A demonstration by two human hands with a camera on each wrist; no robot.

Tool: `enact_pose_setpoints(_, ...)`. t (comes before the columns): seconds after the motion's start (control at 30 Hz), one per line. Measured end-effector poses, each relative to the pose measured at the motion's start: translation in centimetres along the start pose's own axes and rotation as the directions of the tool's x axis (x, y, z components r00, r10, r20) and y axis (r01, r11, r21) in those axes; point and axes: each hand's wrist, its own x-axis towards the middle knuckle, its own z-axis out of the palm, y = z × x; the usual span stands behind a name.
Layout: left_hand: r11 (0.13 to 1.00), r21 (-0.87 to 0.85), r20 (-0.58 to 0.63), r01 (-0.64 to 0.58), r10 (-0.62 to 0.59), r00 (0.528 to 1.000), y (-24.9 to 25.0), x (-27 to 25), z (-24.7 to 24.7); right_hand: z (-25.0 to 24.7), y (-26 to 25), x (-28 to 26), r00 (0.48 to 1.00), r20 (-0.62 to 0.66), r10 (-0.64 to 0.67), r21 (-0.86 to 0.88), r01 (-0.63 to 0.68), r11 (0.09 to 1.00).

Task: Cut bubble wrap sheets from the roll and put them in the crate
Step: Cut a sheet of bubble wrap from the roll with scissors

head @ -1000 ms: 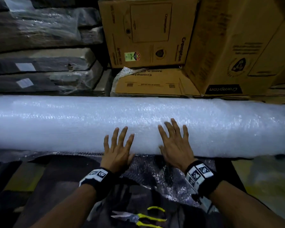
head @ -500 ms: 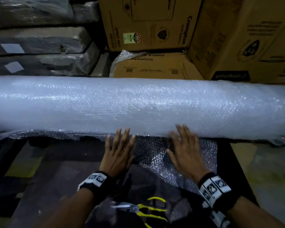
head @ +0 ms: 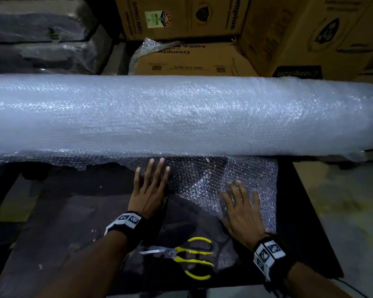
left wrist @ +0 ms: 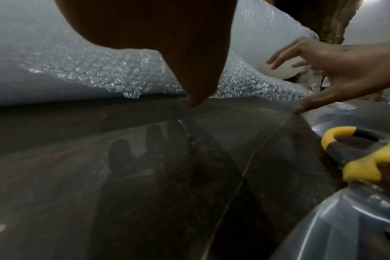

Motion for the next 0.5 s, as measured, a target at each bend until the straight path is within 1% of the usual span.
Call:
enact_pose_setpoints(0.07, 1.000, -0.006, -0.001, 0.006, -0.006, 1.000, 0.3, 0.2, 0.0, 0.3, 0.0, 0.1, 0.994, -0.109, 0.008, -0.006, -0.009, 1.000)
enact_pose_setpoints(0.13, 1.000, -0.007, -0.006, 0.017, -0.017, 1.000, 0.5, 0.3, 0.1, 0.9, 0.1, 0.1, 0.975, -0.221, 0.021, -0.003, -0.022, 1.000)
enact_pose_setpoints(0.2, 0.999, -0.005, -0.009, 0.035, -0.035, 0.999, 0.4, 0.2, 0.4, 1.2, 0.3, 0.0, 0.957, -0.286, 0.051, 0.016, -0.049, 0.999)
enact_pose_setpoints(0.27, 0.998, -0.001, -0.010, 0.061, -0.061, 0.998, 0.2, 0.1, 0.9, 1.1, 0.8, -0.5, 0.948, -0.305, 0.097, 0.033, -0.091, 0.995)
enact_pose_setpoints(0.37, 0.994, 0.017, -0.010, 0.107, -0.107, 0.994, -0.3, -0.3, 1.5, 1.3, 1.8, -1.0, 0.956, -0.265, 0.126, 0.020, -0.125, 0.992)
enact_pose_setpoints(0.43, 0.991, 0.025, -0.031, 0.133, -0.132, 0.991, -0.7, -0.3, 1.4, 1.4, 2.4, -1.3, 0.962, -0.249, 0.111, 0.026, -0.108, 0.994)
enact_pose_setpoints(0.5, 0.985, 0.029, -0.071, 0.171, -0.168, 0.983, -1.4, 0.0, 1.2, 1.2, 3.1, -1.5, 0.959, -0.271, 0.082, 0.050, -0.071, 0.996)
